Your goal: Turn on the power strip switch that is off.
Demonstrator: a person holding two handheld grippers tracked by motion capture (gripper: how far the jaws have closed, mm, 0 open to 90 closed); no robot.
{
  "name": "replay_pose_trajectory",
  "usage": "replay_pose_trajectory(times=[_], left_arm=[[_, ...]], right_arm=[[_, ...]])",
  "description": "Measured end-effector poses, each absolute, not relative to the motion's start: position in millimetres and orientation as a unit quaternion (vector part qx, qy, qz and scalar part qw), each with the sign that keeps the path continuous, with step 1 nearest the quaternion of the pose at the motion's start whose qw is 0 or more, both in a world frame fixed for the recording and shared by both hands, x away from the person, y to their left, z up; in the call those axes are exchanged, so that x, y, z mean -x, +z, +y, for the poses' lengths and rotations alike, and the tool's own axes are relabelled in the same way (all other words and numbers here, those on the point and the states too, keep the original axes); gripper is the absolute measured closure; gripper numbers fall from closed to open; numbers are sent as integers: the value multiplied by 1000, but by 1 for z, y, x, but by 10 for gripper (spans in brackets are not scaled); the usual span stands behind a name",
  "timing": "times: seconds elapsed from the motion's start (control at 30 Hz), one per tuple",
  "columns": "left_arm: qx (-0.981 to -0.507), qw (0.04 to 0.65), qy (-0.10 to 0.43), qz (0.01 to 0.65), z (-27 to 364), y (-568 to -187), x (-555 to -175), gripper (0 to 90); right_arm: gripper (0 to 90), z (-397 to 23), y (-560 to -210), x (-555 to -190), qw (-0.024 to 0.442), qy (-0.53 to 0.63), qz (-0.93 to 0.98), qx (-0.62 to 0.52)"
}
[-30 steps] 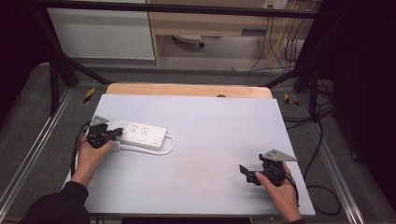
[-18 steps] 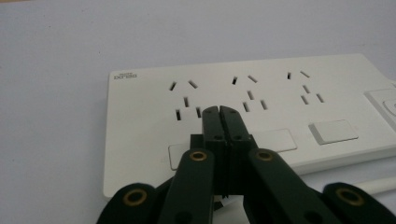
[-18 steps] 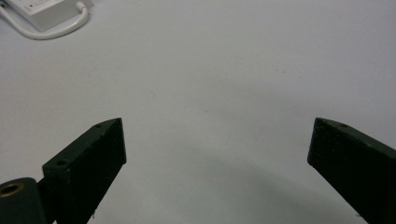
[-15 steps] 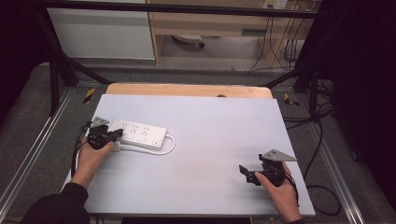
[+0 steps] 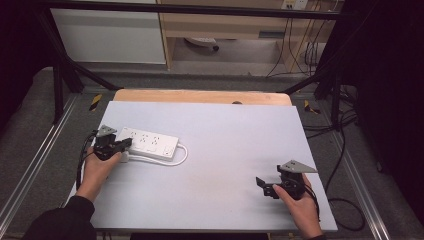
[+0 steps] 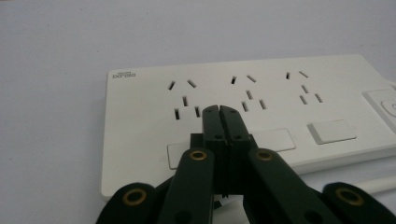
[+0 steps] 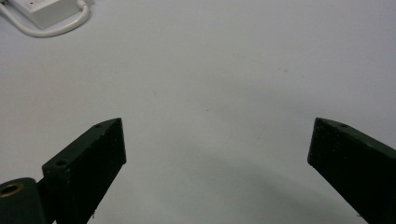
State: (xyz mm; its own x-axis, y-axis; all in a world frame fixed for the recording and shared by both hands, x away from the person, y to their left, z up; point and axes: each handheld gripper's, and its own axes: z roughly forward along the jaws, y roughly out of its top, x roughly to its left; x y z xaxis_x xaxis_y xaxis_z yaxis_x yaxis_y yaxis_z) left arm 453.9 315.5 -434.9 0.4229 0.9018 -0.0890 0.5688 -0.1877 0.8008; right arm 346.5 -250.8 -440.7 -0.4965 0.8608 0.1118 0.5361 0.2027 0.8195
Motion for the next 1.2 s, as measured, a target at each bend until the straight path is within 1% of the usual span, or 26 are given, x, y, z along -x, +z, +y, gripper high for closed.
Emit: replay_pose_trajectory(times=[0.57,1.03,1.2], left_arm=[[-738,408,198,499,315,-438,-454,900],[-740,408,206,494,314,-439,-454,900],[-733,413,203,501,316,-438,-455,900]], right_arm=[[47,-250,-441,-346,188,425,755,-462],[43,-250,-441,-346,188,426,755,-462],[41,-250,-441,-346,189,426,753,-465]])
